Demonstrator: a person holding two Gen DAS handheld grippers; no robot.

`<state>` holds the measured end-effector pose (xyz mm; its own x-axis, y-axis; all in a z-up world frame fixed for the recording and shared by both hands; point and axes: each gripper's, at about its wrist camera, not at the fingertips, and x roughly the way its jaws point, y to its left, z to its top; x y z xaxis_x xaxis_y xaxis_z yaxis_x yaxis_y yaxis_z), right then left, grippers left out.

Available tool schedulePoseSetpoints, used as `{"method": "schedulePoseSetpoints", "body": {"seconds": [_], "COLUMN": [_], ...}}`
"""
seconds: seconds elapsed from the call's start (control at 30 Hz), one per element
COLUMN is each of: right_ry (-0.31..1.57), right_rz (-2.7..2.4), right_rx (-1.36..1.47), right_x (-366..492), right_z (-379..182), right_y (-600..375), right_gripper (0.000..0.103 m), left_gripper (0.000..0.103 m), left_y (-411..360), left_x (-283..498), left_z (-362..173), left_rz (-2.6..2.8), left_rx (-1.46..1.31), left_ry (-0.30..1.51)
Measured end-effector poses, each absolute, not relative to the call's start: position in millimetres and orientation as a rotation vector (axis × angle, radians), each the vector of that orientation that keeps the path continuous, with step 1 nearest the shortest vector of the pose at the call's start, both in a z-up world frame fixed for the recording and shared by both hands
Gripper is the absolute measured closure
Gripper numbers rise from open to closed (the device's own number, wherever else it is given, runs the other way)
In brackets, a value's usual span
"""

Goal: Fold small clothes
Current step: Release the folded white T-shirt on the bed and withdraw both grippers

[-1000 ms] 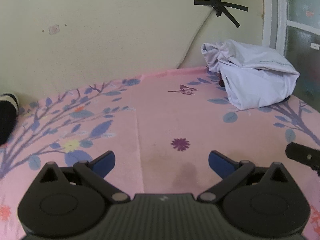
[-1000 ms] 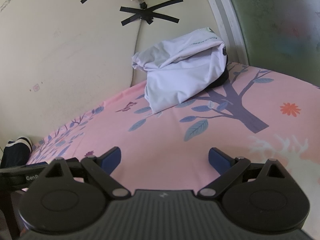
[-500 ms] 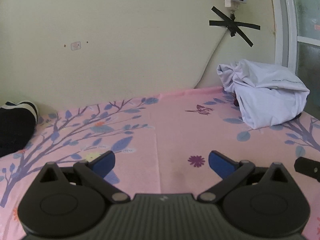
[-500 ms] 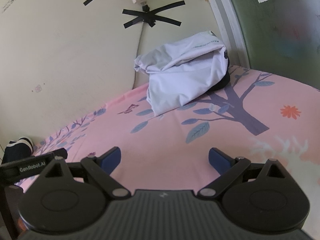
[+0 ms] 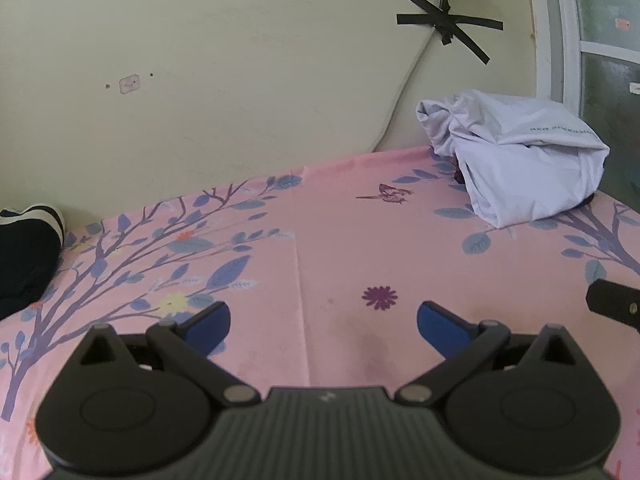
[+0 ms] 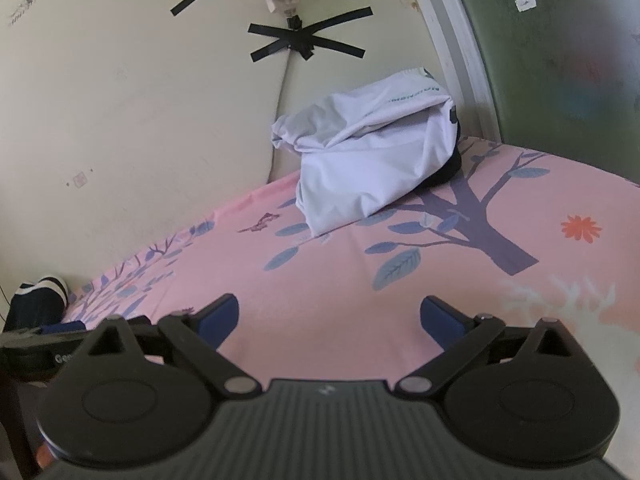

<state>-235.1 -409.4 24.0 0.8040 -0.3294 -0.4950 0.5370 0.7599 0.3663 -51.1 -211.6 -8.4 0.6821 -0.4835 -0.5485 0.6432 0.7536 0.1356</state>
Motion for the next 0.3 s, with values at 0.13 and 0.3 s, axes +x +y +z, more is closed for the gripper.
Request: {"method": "schedulePoseSetpoints", "body": {"seconds": [0.13,0.3], "right_ry": [0.419,0.416], "right_rz": [-0.487,-0.484], "right_rx": [0.518,0.515], "right_x": [-235.6,-235.7], "right_z": [24.4,24.5], "right_y": [-408.6,-408.4], "right_gripper": [0.008,0.007], "left_gripper": [0.000,0.000], "left_y": [-212.2,-212.1], "left_x": [-52.1,-52.5], "left_z": [-8.9,-8.9], "left_rz": [-0.654,-0.674], "left_rx": [0.346,0.345], "left_ry": [0.507,0.508]}}
